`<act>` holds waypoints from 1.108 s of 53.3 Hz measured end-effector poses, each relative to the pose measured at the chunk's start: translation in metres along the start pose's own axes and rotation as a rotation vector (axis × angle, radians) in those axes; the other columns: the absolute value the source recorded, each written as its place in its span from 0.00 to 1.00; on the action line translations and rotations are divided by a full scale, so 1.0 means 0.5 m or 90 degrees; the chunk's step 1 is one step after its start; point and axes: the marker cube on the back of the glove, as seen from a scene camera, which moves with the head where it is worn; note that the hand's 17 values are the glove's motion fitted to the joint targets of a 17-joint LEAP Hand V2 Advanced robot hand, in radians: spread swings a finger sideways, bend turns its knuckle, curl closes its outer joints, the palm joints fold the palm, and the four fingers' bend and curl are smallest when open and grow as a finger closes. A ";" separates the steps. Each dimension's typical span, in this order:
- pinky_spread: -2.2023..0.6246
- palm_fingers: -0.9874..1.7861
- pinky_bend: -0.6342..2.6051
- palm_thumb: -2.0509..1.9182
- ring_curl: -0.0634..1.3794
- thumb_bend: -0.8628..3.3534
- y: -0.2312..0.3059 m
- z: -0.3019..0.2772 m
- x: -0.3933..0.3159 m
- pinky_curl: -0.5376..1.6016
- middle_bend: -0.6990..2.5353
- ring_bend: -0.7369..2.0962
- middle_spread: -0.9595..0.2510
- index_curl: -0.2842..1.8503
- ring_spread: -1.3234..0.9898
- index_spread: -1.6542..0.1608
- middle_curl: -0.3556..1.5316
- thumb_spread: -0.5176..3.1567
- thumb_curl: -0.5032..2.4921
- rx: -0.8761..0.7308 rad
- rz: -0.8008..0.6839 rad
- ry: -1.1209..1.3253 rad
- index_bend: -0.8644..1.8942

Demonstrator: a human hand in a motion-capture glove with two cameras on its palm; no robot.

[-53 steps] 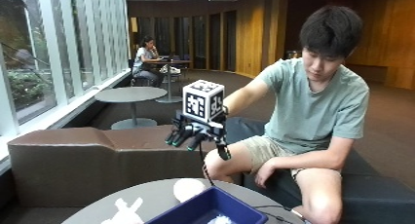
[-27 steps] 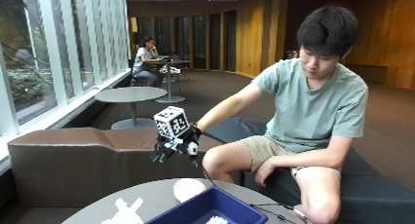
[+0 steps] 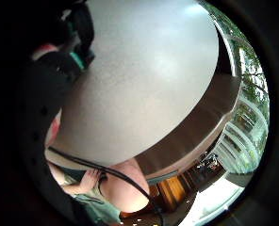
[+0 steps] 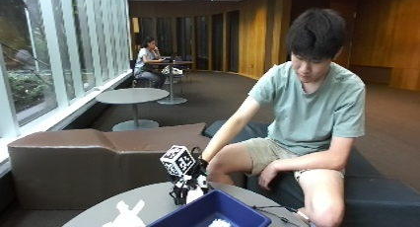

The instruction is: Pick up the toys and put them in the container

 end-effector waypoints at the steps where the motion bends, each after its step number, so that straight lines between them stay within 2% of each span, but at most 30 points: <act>1: 0.76 0.42 0.54 0.58 0.36 0.22 -0.002 0.001 0.011 0.41 0.27 0.49 0.75 0.23 0.54 0.76 0.32 0.48 0.30 0.008 -0.029 0.035 0.37; 4: 0.74 0.48 0.54 0.59 0.37 0.22 -0.014 -0.001 0.008 0.40 0.28 0.52 0.71 0.24 0.51 0.76 0.33 0.49 0.31 0.032 -0.060 0.056 0.37; 14: 0.67 0.61 0.54 0.62 0.41 0.23 -0.028 0.005 -0.001 0.41 0.32 0.59 0.60 0.24 0.43 0.75 0.37 0.50 0.32 0.101 -0.070 0.071 0.37; 19: 0.66 0.62 0.54 0.65 0.42 0.24 -0.028 0.015 -0.007 0.42 0.33 0.59 0.56 0.25 0.41 0.75 0.39 0.47 0.34 0.151 -0.080 0.084 0.38; 24: 0.65 0.69 0.53 0.67 0.44 0.24 -0.026 0.019 -0.009 0.42 0.36 0.60 0.52 0.26 0.39 0.74 0.42 0.43 0.37 0.176 -0.077 0.083 0.40; 25: 0.65 0.67 0.53 0.67 0.43 0.24 -0.027 0.018 -0.012 0.42 0.35 0.60 0.52 0.26 0.39 0.74 0.41 0.43 0.37 0.177 -0.078 0.078 0.39; 29: 0.65 0.75 0.53 0.68 0.46 0.24 -0.031 0.007 -0.020 0.43 0.40 0.62 0.49 0.28 0.38 0.72 0.45 0.41 0.39 0.163 -0.065 0.048 0.43; 30: 0.65 0.73 0.53 0.68 0.45 0.24 -0.030 0.004 -0.017 0.43 0.40 0.62 0.49 0.28 0.38 0.72 0.45 0.40 0.39 0.154 -0.058 0.039 0.42; 31: 0.65 0.67 0.55 0.69 0.47 0.25 -0.028 0.000 -0.013 0.45 0.34 0.64 0.46 0.28 0.38 0.72 0.43 0.41 0.39 0.145 -0.050 0.033 0.43; 34: 0.64 0.69 0.58 0.70 0.50 0.26 -0.023 -0.018 -0.002 0.46 0.33 0.66 0.40 0.31 0.37 0.71 0.44 0.42 0.40 0.129 -0.031 0.033 0.45; 35: 0.64 0.66 0.57 0.70 0.50 0.25 -0.021 -0.029 0.002 0.46 0.33 0.66 0.40 0.31 0.37 0.71 0.44 0.41 0.40 0.130 -0.024 0.038 0.45; 37: 0.64 0.69 0.58 0.71 0.52 0.26 -0.015 -0.066 0.014 0.47 0.34 0.67 0.35 0.32 0.37 0.70 0.45 0.41 0.41 0.139 -0.005 0.053 0.47; 38: 0.64 0.79 0.55 0.70 0.51 0.25 -0.011 -0.091 0.020 0.46 0.41 0.67 0.37 0.34 0.37 0.69 0.50 0.40 0.41 0.146 0.006 0.060 0.50; 39: 0.64 0.79 0.55 0.70 0.51 0.25 -0.007 -0.117 0.026 0.46 0.42 0.67 0.36 0.33 0.37 0.68 0.50 0.39 0.42 0.152 0.016 0.064 0.50; 49: 0.64 0.75 0.56 0.69 0.55 0.24 0.044 -0.381 -0.020 0.49 0.51 0.71 0.36 0.42 0.38 0.65 0.61 0.35 0.45 0.251 0.024 0.092 0.58; 59: 0.64 0.71 0.57 0.69 0.58 0.24 0.098 -0.586 -0.195 0.51 0.54 0.73 0.38 0.51 0.38 0.63 0.67 0.32 0.48 0.356 -0.049 0.126 0.62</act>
